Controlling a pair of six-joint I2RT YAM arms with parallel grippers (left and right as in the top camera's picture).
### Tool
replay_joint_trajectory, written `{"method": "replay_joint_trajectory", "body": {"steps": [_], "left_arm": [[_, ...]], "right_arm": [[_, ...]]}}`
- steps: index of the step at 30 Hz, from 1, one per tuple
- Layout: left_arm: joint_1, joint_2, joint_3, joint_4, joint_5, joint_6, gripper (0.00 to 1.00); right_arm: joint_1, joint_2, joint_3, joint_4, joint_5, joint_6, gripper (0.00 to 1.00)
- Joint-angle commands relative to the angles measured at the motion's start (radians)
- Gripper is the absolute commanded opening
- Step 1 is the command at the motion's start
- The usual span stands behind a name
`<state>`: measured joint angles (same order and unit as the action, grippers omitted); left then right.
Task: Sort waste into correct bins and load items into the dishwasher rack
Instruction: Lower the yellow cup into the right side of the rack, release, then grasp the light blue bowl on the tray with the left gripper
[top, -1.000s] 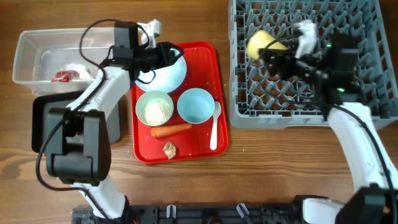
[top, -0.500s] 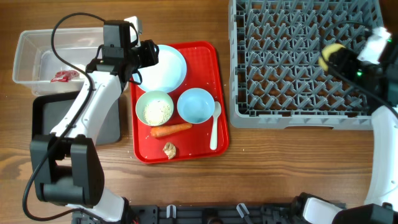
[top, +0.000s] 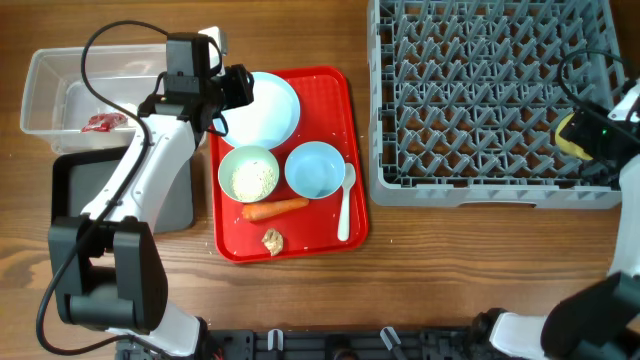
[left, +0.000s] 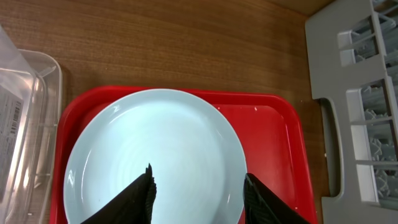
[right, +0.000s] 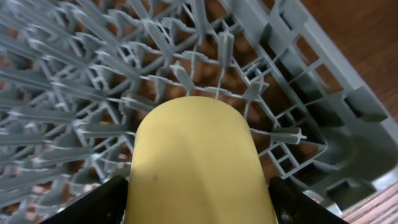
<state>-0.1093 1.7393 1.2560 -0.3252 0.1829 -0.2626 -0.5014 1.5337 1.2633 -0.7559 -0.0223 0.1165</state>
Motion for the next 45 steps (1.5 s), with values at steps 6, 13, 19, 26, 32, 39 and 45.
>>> {"method": "replay_joint_trajectory", "body": {"steps": [6,13,19,26,32,39,45], "left_arm": [[0.002,-0.026,0.008,-0.024,-0.01,0.024,0.47],[0.002,-0.025,0.008,-0.033,-0.01,0.024,0.48],[0.002,-0.026,0.008,-0.039,-0.01,0.024,0.49],[0.002,-0.026,0.008,-0.082,-0.009,0.024,0.52],[0.002,-0.026,0.008,-0.182,-0.009,0.024,0.59],[0.002,-0.026,0.008,-0.237,-0.009,0.023,0.71],[0.002,-0.026,0.008,-0.219,0.028,0.02,0.72]], "right_arm": [[-0.003,0.064,0.02,0.057,0.074,0.018,0.52],[-0.003,0.064,0.02,0.072,0.04,0.018,1.0],[-0.003,0.063,0.02,0.09,-0.016,0.017,1.0],[0.003,0.043,0.021,0.142,-0.286,-0.023,0.95],[0.146,-0.008,0.054,0.18,-0.428,-0.092,0.92],[0.428,-0.023,0.055,0.265,-0.404,-0.116,0.93],[0.615,-0.012,0.055,0.292,-0.319,-0.116,0.95]]}}
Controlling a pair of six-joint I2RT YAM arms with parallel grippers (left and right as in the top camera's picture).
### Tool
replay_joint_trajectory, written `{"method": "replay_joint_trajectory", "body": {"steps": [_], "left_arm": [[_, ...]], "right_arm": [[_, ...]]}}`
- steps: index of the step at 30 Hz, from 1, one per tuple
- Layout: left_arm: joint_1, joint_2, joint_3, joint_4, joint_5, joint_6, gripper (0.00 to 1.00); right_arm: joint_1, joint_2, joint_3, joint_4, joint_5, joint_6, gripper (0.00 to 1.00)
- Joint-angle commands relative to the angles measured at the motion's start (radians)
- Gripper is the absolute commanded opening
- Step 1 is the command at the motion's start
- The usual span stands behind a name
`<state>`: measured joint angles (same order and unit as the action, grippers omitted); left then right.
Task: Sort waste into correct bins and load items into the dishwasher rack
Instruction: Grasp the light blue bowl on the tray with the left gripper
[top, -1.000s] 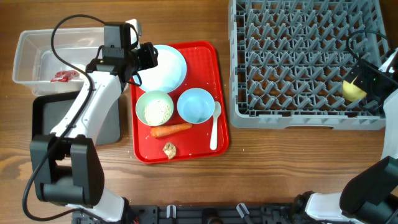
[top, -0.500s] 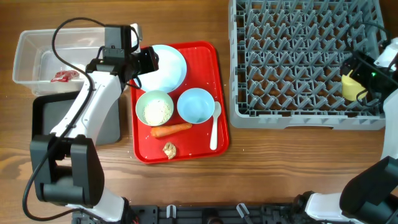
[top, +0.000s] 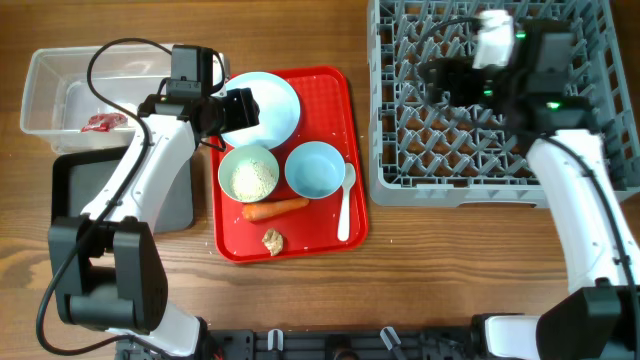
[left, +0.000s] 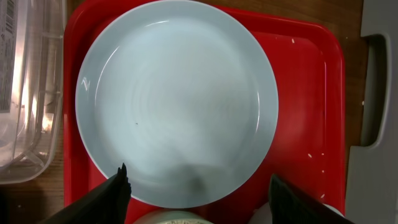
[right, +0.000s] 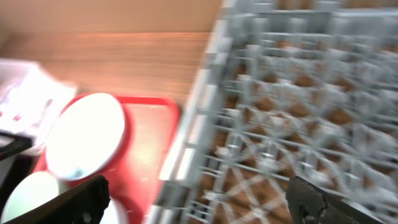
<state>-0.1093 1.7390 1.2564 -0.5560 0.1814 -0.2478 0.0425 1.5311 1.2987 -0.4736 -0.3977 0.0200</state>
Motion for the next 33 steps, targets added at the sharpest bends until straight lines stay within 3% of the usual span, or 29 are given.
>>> {"method": "replay_joint_trajectory", "body": {"steps": [1,5,11,24,33], "left_arm": [[0.002,-0.025,0.008,0.014,0.05,0.005,0.71],[-0.024,-0.024,0.008,0.021,0.133,0.026,0.66],[-0.14,-0.013,0.006,0.011,0.092,0.188,0.63],[-0.31,0.02,0.005,-0.045,0.005,0.185,0.63],[-0.332,0.142,0.004,-0.052,-0.081,0.185,0.64]], "right_arm": [[0.098,-0.006,0.019,0.008,0.089,-0.019,0.95],[0.145,0.002,0.019,-0.002,0.158,-0.007,0.95],[0.147,0.003,0.019,-0.001,0.173,0.036,0.95],[0.147,0.003,0.019,-0.013,0.173,0.036,0.95],[0.147,0.003,0.019,-0.023,0.173,0.036,0.95]]}}
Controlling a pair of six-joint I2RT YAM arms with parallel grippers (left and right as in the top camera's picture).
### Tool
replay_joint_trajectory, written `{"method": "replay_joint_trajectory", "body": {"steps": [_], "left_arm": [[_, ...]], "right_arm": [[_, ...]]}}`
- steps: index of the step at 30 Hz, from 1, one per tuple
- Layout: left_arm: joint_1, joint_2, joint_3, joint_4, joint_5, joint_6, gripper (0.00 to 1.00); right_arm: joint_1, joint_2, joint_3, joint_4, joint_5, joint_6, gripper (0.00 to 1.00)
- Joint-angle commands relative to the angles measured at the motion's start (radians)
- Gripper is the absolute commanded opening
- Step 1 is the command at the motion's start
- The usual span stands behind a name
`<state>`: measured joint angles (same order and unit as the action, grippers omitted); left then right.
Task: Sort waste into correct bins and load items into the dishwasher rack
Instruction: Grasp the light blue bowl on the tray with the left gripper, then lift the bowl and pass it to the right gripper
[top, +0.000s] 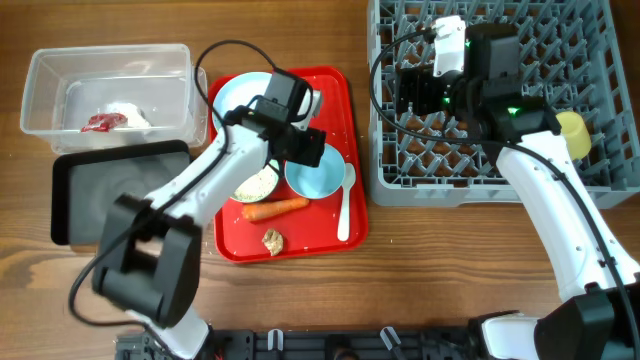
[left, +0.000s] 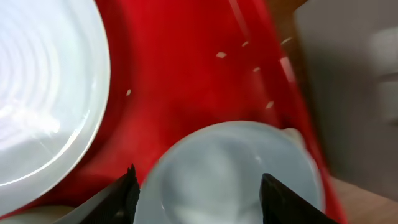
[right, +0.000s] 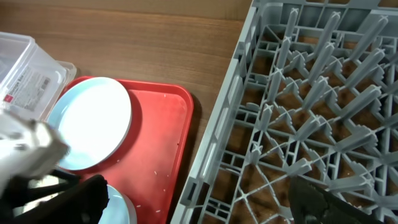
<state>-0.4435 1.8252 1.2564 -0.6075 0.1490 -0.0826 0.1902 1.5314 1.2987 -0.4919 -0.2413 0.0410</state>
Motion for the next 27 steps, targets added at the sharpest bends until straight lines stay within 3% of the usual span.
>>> {"method": "replay_joint_trajectory", "body": {"steps": [1,6,11,13,27], "left_arm": [[0.002,0.061,0.004,0.001,-0.059,0.019,0.64],[0.002,0.069,0.004,0.013,-0.087,0.019,0.61],[0.002,0.069,0.004,-0.015,-0.087,0.019,0.14],[0.002,0.069,0.004,-0.018,-0.087,0.018,0.04],[0.129,-0.063,0.154,0.006,-0.072,-0.06,0.04]], "right_arm": [[0.0,0.002,0.019,-0.005,0.016,0.015,0.95],[0.0,0.002,0.019,-0.006,0.017,0.014,0.95],[0.0,0.002,0.019,-0.006,0.016,0.014,0.95],[0.0,0.002,0.019,-0.006,0.017,0.014,0.95],[-0.001,0.002,0.019,-0.026,0.11,0.014,0.95]]}}
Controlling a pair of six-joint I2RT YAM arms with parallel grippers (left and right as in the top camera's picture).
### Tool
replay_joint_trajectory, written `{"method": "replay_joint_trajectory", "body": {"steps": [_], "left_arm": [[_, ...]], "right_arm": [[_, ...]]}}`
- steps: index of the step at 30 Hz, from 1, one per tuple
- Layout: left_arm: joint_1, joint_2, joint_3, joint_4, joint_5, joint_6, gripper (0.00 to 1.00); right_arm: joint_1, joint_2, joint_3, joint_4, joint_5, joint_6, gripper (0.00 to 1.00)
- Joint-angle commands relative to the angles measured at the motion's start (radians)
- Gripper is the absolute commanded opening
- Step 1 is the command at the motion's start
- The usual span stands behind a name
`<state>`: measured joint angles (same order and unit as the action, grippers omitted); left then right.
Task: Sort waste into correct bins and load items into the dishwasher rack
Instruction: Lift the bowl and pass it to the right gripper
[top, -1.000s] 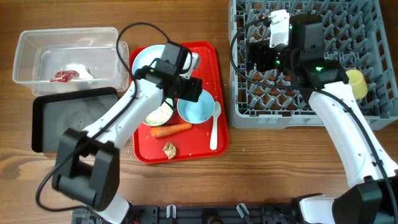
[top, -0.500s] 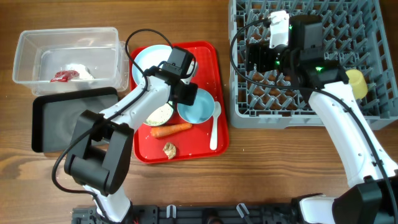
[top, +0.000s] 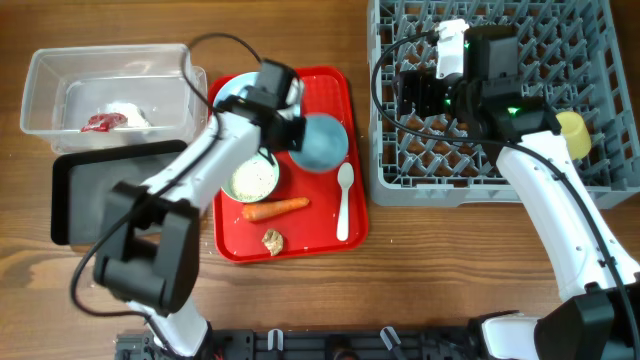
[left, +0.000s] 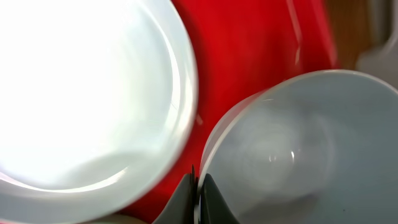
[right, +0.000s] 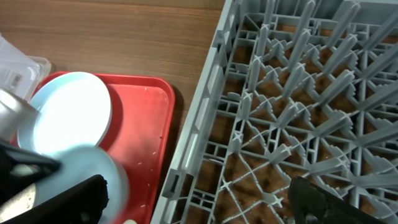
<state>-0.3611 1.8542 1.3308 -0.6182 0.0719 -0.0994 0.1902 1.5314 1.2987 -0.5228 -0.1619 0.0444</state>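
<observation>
My left gripper (top: 291, 130) is shut on the rim of the light blue bowl (top: 322, 142), which is tilted on edge above the red tray (top: 335, 90). In the left wrist view the fingertips (left: 198, 190) pinch the bowl's (left: 305, 143) rim beside the blue plate (left: 81, 93). On the tray lie the plate (top: 235, 92), a rice bowl (top: 252, 179), a carrot (top: 275, 209), a white spoon (top: 343, 200) and a brown scrap (top: 272, 240). My right gripper (top: 408, 95) hangs open and empty over the left side of the grey rack (top: 490, 180). A yellow cup (top: 571, 130) sits in the rack.
A clear bin (top: 45, 75) at the far left holds a red wrapper (top: 100, 122) and white waste. A black bin (top: 100, 195) lies in front of it. In the right wrist view, the rack (right: 298, 93) fills the right and the tray (right: 155, 118) the left.
My left gripper was open around the blue bowl standing on the tray. Now it is shut on the rim, and the bowl is raised, tilted and farther back. The right arm has barely moved.
My left gripper hovered open over the plate while the right held the yellow cup over the rack's right side. Then the right gripper was open at the rack's left, with the cup left in the rack. The left moved to the blue bowl and now grips it.
</observation>
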Motion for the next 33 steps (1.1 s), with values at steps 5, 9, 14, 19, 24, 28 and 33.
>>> {"method": "replay_joint_trajectory", "body": {"steps": [5,9,14,19,24,28,33], "left_arm": [[0.064,-0.137,0.089,0.098,0.108,-0.048,0.04],[0.061,-0.14,0.089,0.135,0.192,-0.119,0.04],[0.032,-0.14,0.089,0.197,0.268,-0.119,0.04],[0.002,-0.14,0.089,0.234,0.267,-0.119,0.04],[-0.008,-0.14,0.089,0.237,0.23,-0.119,0.04],[-0.009,-0.139,0.089,0.229,0.126,-0.119,0.04],[-0.031,-0.137,0.089,0.236,0.106,-0.126,0.04]], "right_arm": [[0.0,0.002,0.019,0.023,-0.024,0.006,0.96],[0.0,0.002,0.019,0.044,-0.081,-0.002,0.95],[0.0,0.002,0.019,0.057,-0.207,-0.006,0.88],[0.001,0.002,0.019,0.058,-0.298,0.037,0.84],[0.002,0.002,0.019,0.058,-0.338,0.037,0.83],[0.002,0.002,0.019,0.059,-0.338,0.037,0.81],[0.003,0.002,0.019,0.061,-0.337,0.037,0.81]]}}
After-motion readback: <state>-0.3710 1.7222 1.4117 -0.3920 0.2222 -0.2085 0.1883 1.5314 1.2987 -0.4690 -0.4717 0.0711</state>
